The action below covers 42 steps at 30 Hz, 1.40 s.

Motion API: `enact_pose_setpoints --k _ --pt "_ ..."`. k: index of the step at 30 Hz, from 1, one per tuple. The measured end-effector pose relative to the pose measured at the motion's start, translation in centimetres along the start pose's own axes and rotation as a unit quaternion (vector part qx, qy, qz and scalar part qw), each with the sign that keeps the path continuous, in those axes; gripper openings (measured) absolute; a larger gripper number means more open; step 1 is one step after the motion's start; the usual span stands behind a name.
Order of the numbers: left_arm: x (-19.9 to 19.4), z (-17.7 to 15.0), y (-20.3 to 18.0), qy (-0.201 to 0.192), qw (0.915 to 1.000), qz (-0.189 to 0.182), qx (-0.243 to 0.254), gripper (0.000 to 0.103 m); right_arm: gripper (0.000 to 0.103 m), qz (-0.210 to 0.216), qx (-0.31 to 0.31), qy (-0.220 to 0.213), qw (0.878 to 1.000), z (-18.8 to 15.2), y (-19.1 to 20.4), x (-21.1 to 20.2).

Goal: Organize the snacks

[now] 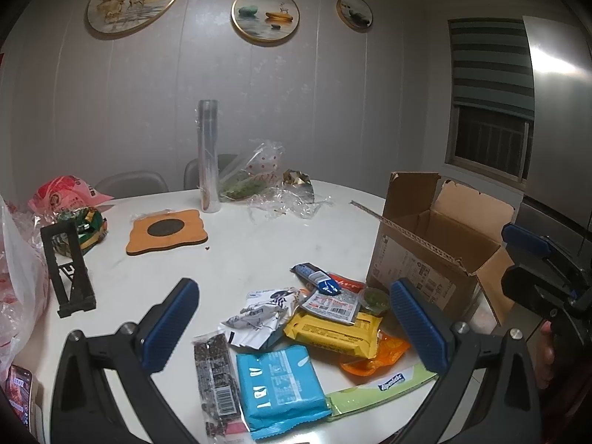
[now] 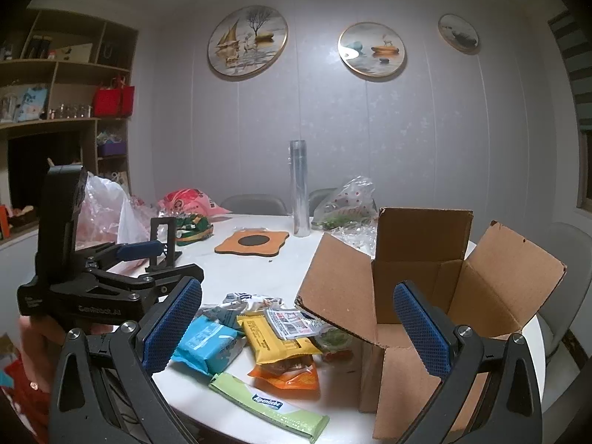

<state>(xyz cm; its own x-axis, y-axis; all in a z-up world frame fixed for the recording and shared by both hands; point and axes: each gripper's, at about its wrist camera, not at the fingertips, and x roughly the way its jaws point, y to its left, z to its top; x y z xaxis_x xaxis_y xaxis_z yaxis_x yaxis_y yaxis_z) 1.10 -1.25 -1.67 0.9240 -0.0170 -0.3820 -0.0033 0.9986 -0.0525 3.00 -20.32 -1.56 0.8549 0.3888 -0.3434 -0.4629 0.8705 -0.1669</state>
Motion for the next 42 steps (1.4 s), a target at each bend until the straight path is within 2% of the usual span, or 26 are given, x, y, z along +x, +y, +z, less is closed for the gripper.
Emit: enact_pose_setpoints --k 42 --pt "-0.03 -0.64 0.14 0.011 0.9999 0.007 -0.006 0.102 0.103 0.002 0.006 0.004 1.000 -0.38 0.20 -0.35"
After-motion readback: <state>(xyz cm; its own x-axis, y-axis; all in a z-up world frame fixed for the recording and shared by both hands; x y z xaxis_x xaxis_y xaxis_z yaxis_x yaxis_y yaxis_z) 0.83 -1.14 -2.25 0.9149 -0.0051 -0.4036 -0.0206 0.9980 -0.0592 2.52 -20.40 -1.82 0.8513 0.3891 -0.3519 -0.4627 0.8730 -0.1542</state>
